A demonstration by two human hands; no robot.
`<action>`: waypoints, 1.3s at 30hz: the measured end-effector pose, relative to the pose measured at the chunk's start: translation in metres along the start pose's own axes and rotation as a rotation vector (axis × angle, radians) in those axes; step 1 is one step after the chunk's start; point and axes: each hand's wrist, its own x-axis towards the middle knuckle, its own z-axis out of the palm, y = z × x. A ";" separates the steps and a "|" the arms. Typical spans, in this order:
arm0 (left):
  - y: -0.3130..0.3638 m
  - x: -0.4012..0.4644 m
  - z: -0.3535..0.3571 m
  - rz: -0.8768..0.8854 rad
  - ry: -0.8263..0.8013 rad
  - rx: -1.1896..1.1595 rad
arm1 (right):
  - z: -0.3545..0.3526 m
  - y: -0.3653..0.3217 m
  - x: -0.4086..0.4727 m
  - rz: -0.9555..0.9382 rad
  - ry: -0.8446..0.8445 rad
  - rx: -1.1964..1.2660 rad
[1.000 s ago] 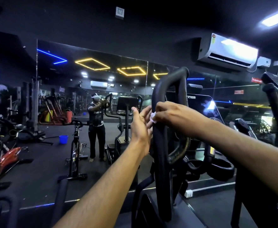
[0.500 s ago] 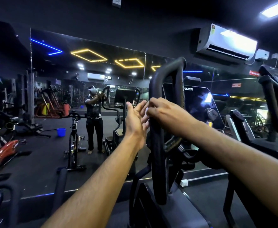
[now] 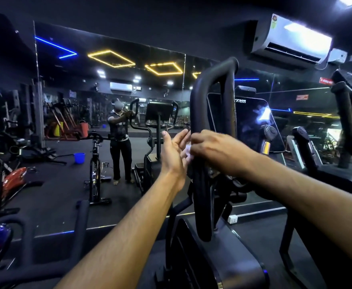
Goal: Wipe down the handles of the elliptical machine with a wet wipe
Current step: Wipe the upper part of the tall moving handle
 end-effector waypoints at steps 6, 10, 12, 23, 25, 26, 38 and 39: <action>-0.003 -0.001 0.004 -0.023 -0.022 0.012 | 0.015 -0.021 0.007 0.045 0.036 0.046; -0.002 -0.002 -0.001 -0.016 -0.024 -0.022 | 0.013 -0.012 -0.008 0.019 0.001 0.124; -0.003 -0.002 -0.004 -0.010 -0.011 -0.028 | 0.013 -0.008 -0.007 0.052 0.079 0.176; -0.014 -0.012 0.000 -0.049 0.022 -0.065 | 0.026 -0.021 -0.028 0.063 0.239 0.285; -0.020 -0.013 0.001 -0.065 0.015 -0.050 | 0.033 -0.031 -0.031 0.004 0.216 0.281; -0.022 -0.013 0.002 -0.067 0.010 -0.050 | 0.033 -0.030 -0.035 -0.021 0.191 0.291; -0.029 -0.011 0.002 0.041 0.029 -0.036 | 0.034 -0.010 -0.056 0.123 0.216 0.552; -0.026 -0.007 0.002 0.074 0.038 -0.024 | 0.030 -0.001 -0.057 0.201 0.288 0.591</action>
